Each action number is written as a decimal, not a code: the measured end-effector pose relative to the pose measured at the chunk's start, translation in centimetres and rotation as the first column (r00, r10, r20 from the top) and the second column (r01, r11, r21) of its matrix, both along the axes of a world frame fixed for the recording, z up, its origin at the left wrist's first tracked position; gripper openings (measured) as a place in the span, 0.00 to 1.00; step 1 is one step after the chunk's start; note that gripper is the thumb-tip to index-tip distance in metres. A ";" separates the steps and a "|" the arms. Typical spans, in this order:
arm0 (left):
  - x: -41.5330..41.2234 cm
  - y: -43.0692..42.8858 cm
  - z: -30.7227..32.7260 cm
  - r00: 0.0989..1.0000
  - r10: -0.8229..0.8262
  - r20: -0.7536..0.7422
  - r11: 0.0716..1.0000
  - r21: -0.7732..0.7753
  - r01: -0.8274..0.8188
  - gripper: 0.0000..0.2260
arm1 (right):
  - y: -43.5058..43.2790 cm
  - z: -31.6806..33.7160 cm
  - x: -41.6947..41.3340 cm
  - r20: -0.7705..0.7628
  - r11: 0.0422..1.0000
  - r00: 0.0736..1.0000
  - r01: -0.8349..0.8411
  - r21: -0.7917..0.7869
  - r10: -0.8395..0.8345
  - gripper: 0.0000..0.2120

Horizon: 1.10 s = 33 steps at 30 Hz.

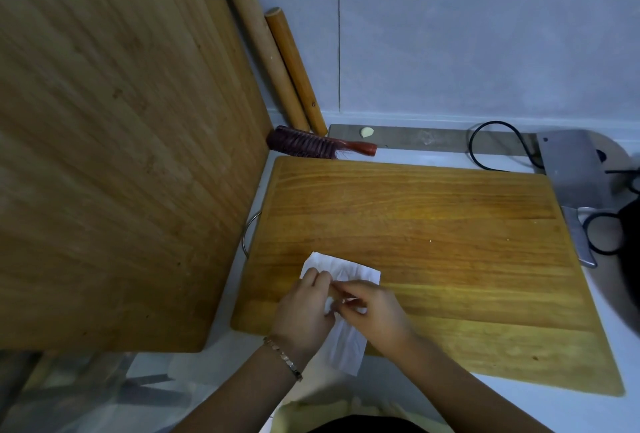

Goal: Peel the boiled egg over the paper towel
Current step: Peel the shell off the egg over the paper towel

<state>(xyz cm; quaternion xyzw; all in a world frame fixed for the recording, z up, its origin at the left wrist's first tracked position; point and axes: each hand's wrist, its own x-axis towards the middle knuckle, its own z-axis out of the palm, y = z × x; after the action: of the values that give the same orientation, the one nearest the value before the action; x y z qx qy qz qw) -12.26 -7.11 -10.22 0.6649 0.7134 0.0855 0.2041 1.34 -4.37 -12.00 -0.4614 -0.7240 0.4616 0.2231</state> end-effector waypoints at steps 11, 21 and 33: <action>-0.2 0.0 -0.1 0.986 0.039 0.163 0.999 -0.008 -0.038 0.15 | 0.1 0.5 0.4 0.183 0.990 0.980 -0.100 0.097 0.081 0.11; -1.1 -0.5 0.5 0.901 0.205 0.382 0.967 0.065 -0.248 0.15 | 1.3 0.3 0.5 -0.065 0.915 0.935 0.324 -0.239 -0.348 0.07; -1.1 -0.6 0.8 0.807 0.247 0.536 0.967 -0.085 -0.240 0.15 | 1.5 1.7 -0.2 0.162 0.994 0.986 0.061 -0.095 -0.045 0.08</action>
<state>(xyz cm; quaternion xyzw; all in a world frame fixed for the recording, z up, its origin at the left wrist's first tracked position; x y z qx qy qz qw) -13.31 -7.73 -9.43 0.5152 0.7059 0.2910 0.3893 1.14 -2.83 -10.30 -0.5265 -0.7032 0.4526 0.1532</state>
